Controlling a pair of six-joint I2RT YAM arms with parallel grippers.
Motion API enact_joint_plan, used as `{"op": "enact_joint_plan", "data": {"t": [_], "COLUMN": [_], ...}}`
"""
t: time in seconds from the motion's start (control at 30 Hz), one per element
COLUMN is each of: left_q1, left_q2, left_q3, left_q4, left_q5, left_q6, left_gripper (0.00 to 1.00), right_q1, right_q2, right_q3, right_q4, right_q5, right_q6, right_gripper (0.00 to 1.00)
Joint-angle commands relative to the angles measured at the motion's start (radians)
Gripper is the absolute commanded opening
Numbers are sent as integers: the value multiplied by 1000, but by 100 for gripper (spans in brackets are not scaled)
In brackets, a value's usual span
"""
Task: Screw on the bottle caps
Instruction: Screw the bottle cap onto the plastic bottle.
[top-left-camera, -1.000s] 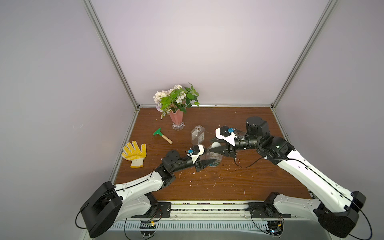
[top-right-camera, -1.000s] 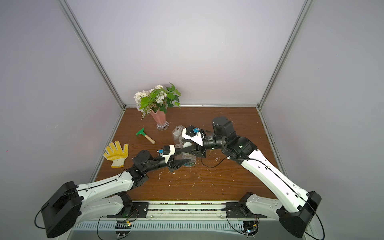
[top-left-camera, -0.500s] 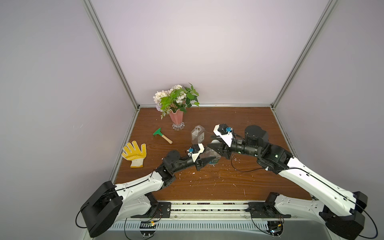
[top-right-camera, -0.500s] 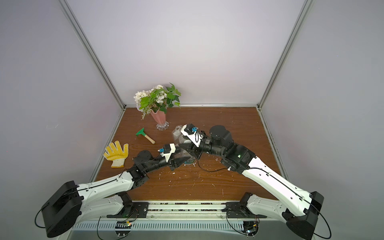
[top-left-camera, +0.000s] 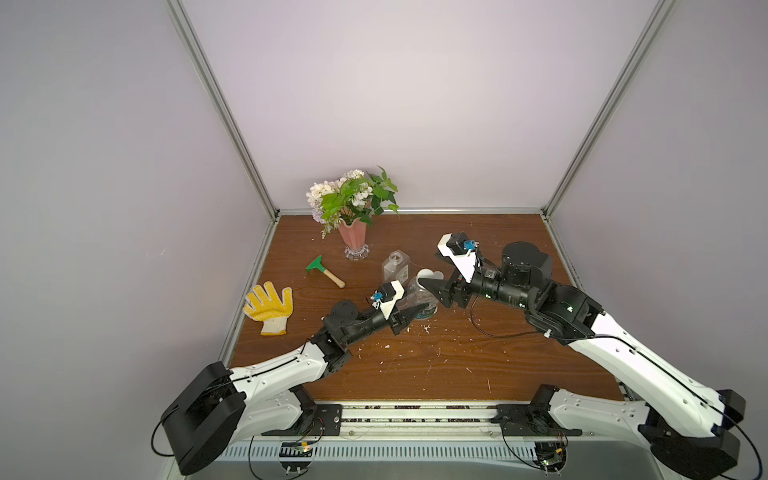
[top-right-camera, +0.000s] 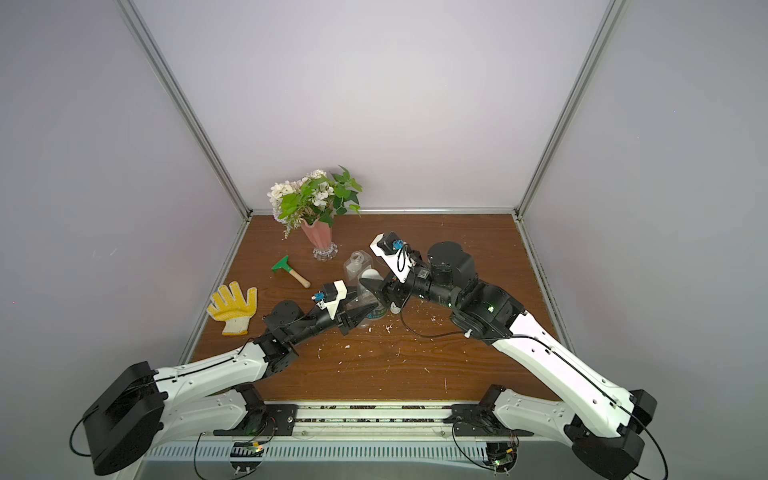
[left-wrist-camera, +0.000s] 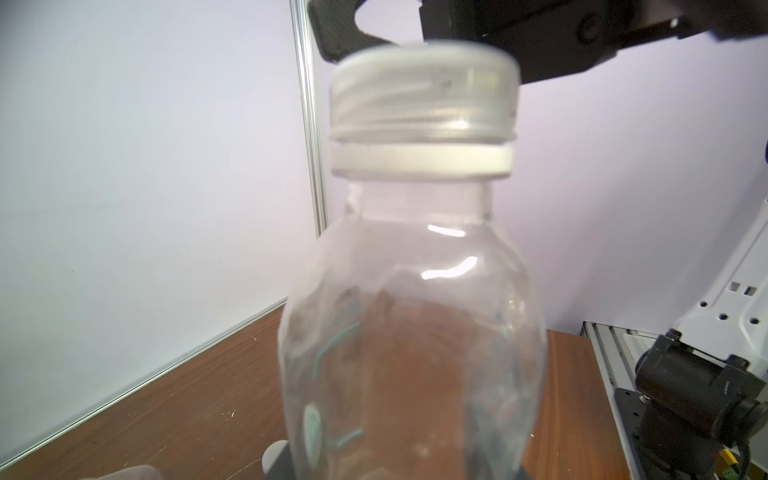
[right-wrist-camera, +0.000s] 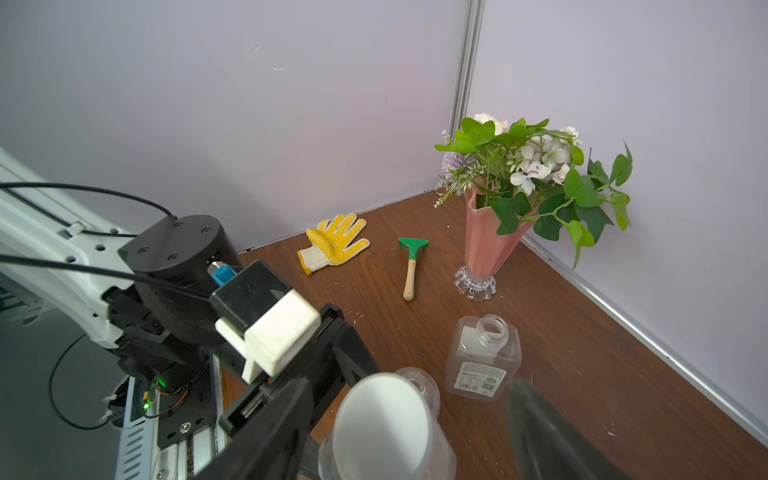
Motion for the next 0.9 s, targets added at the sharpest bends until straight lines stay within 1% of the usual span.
{"op": "enact_joint_plan", "data": {"t": [0.0, 0.1, 0.2, 0.4, 0.5, 0.7, 0.8, 0.87], "left_q1": [5, 4, 5, 4, 4, 5, 5, 5], "left_q2": [10, 10, 11, 8, 8, 3, 5, 8], "left_q3": [12, 12, 12, 10, 10, 7, 5, 4], "left_q4": [40, 41, 41, 41, 40, 40, 40, 40], "left_q5": [-8, -5, -6, -4, -4, -4, -4, -4], "left_q6": [-11, -11, -11, -11, -11, -10, -9, -9], "left_gripper": [42, 42, 42, 42, 42, 42, 43, 43], "right_q1": [-2, -1, -2, -2, -2, -2, -2, -3], "right_q2": [-6, 18, 35, 39, 46, 45, 40, 40], "right_q3": [25, 24, 15, -33, -38, -41, -35, -28], "right_q4": [-18, -27, -29, -5, -7, -4, -5, -12], "right_q5": [-29, -34, -37, -30, -28, -32, -34, -32], "right_q6": [-21, -30, -34, -24, -12, 5, 16, 22], "right_gripper": [85, 86, 84, 77, 69, 48, 37, 28]}}
